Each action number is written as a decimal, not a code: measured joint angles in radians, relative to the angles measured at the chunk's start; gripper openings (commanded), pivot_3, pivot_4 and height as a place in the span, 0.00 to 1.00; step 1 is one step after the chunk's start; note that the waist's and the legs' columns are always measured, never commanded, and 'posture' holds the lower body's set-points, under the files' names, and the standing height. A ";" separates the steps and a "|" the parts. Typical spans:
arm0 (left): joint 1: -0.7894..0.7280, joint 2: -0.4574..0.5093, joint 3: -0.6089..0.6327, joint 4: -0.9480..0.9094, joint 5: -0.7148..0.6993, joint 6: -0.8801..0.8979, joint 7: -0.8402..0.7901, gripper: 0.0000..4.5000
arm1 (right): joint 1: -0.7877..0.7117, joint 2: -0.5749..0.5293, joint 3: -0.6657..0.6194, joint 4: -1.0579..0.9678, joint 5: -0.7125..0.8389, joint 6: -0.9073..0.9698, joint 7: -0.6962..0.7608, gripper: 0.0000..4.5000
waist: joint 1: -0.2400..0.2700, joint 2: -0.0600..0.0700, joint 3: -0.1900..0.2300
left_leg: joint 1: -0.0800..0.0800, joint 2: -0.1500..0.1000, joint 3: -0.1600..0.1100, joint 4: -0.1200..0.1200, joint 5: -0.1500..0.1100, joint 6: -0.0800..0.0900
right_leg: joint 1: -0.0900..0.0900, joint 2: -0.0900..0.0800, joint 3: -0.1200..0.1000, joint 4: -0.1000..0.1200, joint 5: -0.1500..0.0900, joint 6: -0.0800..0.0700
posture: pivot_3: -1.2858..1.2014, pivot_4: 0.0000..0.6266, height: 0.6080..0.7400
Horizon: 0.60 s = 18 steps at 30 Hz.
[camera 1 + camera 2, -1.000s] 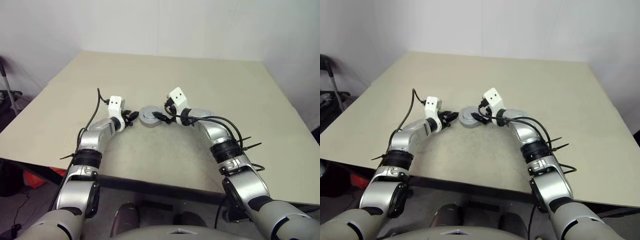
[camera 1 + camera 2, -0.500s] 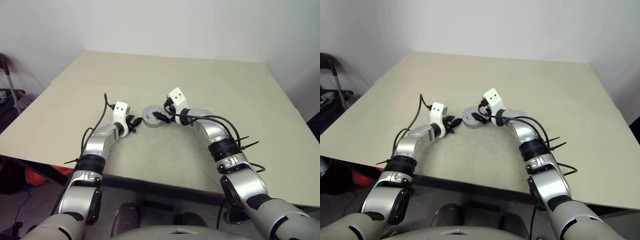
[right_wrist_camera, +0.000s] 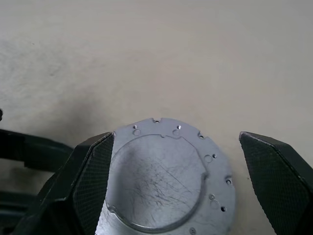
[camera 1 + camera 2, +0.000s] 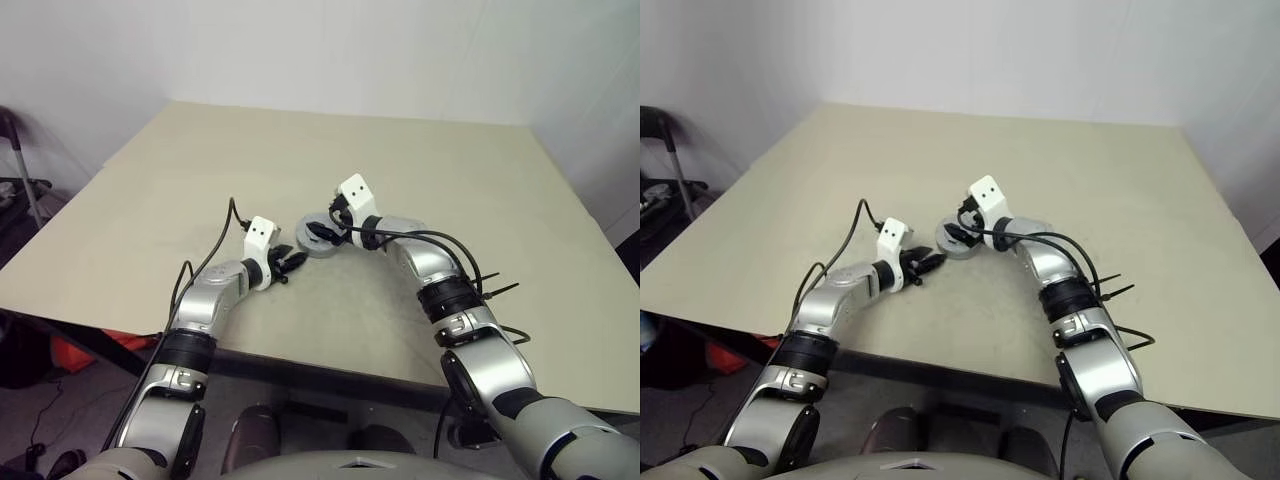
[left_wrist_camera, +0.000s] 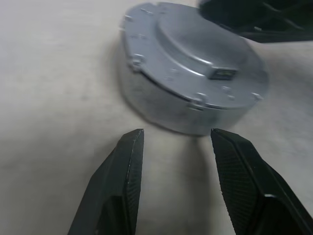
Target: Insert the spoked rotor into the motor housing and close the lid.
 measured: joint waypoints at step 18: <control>0.061 0.100 0.146 -0.069 -0.125 0.101 0.039 0.50 | -0.007 0.020 -0.092 0.038 0.036 0.048 0.001 0.26 | -0.030 0.000 0.000 | 0.000 0.001 0.000 -0.001 0.000 0.000 | -0.001 0.001 0.000 0.000 -0.002 -0.003 | 0.52 0.00 1.00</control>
